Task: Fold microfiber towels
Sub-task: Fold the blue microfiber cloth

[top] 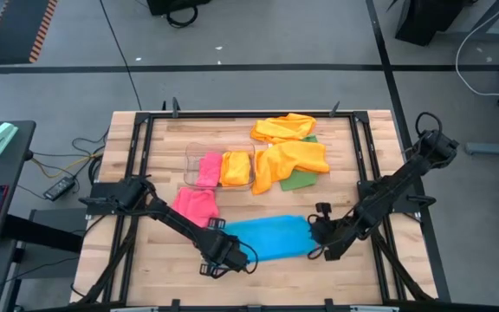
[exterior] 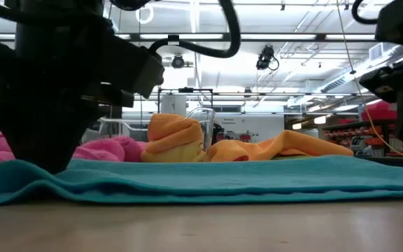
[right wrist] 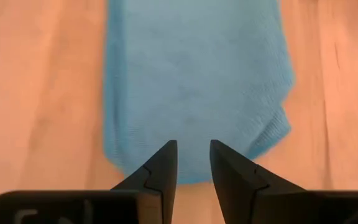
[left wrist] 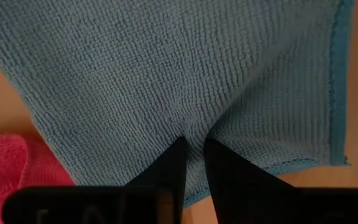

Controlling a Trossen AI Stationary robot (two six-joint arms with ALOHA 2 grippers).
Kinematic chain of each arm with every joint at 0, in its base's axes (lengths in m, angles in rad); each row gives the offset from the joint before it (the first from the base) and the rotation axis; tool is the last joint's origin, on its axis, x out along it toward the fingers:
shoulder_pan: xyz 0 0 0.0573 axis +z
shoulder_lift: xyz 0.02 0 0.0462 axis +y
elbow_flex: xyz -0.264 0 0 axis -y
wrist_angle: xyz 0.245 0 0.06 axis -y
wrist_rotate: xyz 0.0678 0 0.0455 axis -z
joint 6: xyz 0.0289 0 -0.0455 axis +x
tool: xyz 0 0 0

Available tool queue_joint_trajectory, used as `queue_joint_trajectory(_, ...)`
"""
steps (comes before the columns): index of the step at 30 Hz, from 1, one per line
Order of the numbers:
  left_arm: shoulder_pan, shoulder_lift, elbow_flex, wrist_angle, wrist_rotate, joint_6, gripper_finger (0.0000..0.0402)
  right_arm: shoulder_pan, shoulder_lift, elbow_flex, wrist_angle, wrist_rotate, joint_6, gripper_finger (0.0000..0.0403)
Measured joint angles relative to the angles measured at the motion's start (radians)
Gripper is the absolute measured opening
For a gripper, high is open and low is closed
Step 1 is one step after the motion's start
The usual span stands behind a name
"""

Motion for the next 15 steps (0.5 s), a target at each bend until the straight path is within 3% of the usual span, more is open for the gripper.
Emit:
queue_joint_trajectory(9, 0.000, 0.001, 0.007, -0.018, -0.010, 0.008, 0.0053, -0.020, 0.000, -0.001, 0.151, 0.078, -0.095, 0.0104)
queue_joint_trajectory(15, -0.012, 0.012, 0.134, -0.104, -0.047, 0.054, 0.0065, -0.021, 0.008, -0.001, 0.255, 0.067, -0.146, 0.0104)
